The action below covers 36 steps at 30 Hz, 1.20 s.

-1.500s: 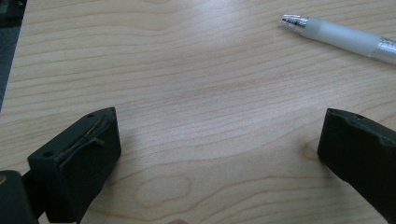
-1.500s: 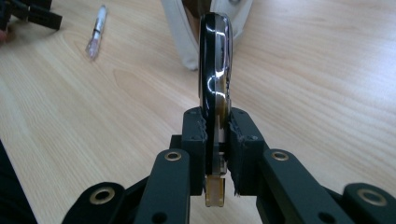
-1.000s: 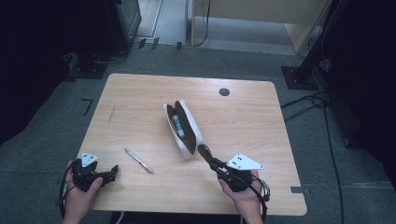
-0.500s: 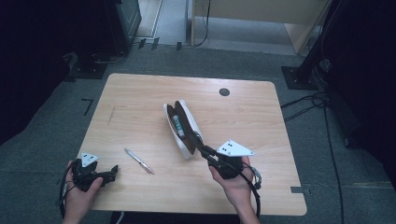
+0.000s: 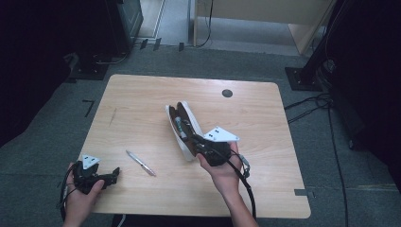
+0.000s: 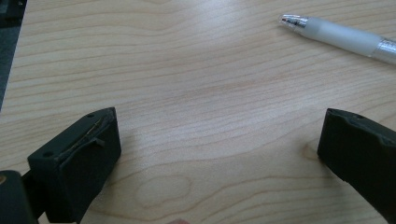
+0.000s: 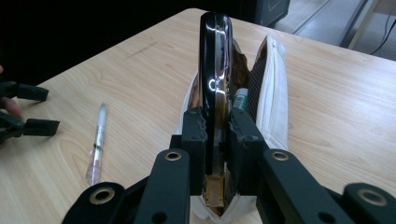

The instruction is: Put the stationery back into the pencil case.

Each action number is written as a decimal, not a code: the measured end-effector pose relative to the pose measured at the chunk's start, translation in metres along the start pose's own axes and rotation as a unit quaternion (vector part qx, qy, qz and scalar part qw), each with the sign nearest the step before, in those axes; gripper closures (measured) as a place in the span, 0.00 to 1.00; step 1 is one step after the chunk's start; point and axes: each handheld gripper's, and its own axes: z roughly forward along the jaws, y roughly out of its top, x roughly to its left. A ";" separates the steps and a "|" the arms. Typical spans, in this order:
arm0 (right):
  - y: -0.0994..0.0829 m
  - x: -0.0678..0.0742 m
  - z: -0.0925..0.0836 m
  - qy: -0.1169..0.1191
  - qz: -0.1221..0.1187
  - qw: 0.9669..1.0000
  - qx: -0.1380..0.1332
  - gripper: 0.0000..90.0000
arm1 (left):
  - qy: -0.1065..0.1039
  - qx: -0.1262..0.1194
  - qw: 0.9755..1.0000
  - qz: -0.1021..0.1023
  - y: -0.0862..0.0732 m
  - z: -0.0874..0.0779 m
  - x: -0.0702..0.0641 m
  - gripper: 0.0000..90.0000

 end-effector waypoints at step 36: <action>0.030 -0.002 0.084 -0.054 -0.005 0.993 0.104 0.87 | 0.000 0.000 1.000 0.000 0.000 0.000 0.000 0.00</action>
